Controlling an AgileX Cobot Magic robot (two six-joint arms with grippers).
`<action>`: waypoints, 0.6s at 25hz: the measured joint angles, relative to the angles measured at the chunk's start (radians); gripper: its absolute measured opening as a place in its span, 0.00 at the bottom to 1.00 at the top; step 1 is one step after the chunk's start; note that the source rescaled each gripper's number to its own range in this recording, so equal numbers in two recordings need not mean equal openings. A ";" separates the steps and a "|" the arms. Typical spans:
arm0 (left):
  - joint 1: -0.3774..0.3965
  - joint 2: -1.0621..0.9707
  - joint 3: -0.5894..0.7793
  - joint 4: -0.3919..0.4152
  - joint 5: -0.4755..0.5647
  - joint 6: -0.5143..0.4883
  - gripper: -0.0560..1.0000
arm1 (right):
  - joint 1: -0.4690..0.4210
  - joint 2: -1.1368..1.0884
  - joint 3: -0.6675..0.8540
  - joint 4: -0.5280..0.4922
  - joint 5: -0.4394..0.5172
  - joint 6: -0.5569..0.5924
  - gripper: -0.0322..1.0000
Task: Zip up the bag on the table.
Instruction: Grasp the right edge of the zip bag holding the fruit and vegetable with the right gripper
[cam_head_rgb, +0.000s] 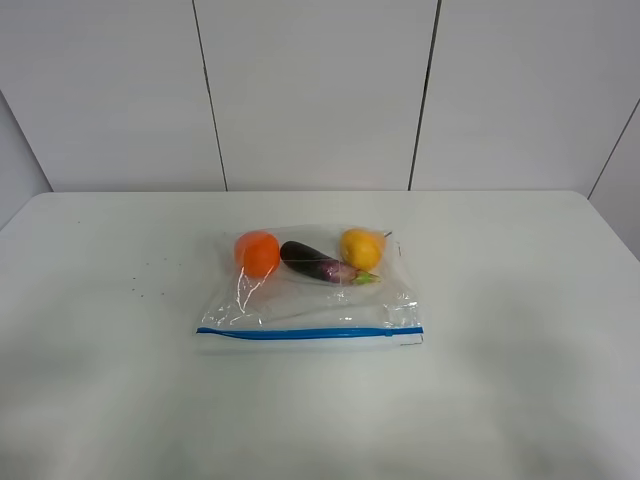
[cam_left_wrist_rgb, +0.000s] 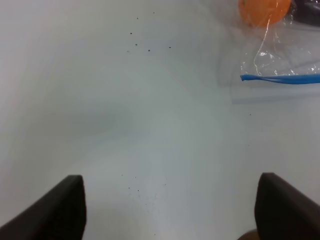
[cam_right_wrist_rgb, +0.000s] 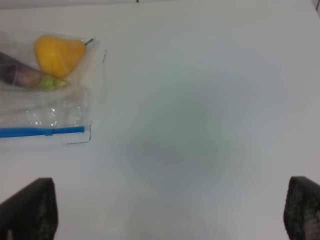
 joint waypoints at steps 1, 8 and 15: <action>0.000 0.000 0.000 0.000 0.000 0.000 1.00 | 0.000 0.000 0.000 0.000 0.000 0.000 1.00; 0.000 0.000 0.000 0.000 0.000 0.000 1.00 | 0.000 0.094 -0.024 -0.001 -0.001 0.000 1.00; 0.000 0.000 0.000 0.000 0.000 0.000 1.00 | 0.000 0.545 -0.247 0.057 0.002 0.000 1.00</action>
